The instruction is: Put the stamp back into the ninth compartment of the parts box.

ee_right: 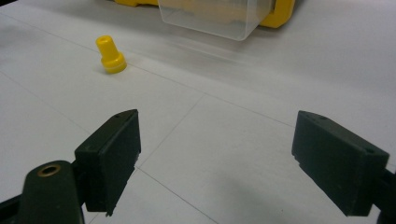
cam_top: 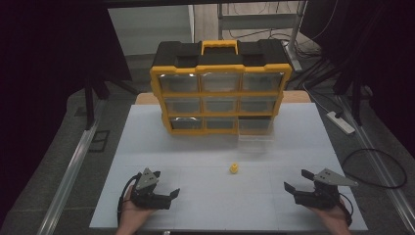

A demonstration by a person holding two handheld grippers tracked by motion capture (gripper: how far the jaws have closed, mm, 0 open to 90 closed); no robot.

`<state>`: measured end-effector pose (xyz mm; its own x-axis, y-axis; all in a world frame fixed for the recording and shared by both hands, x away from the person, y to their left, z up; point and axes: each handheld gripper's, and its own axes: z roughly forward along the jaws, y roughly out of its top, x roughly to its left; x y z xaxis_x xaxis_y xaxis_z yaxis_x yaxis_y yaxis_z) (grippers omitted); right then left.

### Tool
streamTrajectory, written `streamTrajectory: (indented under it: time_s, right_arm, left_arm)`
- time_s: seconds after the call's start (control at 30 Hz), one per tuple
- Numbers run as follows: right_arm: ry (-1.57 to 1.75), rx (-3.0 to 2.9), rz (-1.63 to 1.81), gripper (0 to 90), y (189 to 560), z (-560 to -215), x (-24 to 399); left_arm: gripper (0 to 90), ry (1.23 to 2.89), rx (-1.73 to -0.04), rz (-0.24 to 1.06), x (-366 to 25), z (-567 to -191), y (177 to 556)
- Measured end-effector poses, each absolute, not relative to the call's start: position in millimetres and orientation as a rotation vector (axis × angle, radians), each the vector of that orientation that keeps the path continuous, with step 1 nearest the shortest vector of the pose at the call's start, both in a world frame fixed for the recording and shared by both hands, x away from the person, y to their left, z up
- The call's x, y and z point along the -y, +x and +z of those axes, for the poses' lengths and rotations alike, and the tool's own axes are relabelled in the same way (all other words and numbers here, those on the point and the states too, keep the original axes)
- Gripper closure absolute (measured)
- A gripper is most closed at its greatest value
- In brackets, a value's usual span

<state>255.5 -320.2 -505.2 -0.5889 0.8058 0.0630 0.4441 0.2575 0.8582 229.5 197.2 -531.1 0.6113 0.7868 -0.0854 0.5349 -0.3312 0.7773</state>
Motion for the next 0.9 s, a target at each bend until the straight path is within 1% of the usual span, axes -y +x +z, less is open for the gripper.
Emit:
streamTrajectory:
  time_s: [0.6, 0.9]
  right_arm:
    - [1.144, -2.148, 1.256, 17.0, 257.4, -506.2, 320.8]
    - [1.13, -2.136, 1.25, 17.5, 257.1, -500.8, 313.1]
  left_arm:
    - [4.4, 2.008, -1.063, 0.377, -199.2, -531.3, 232.1]
    - [4.8, 1.993, -1.061, 0.379, -201.0, -529.3, 228.8]
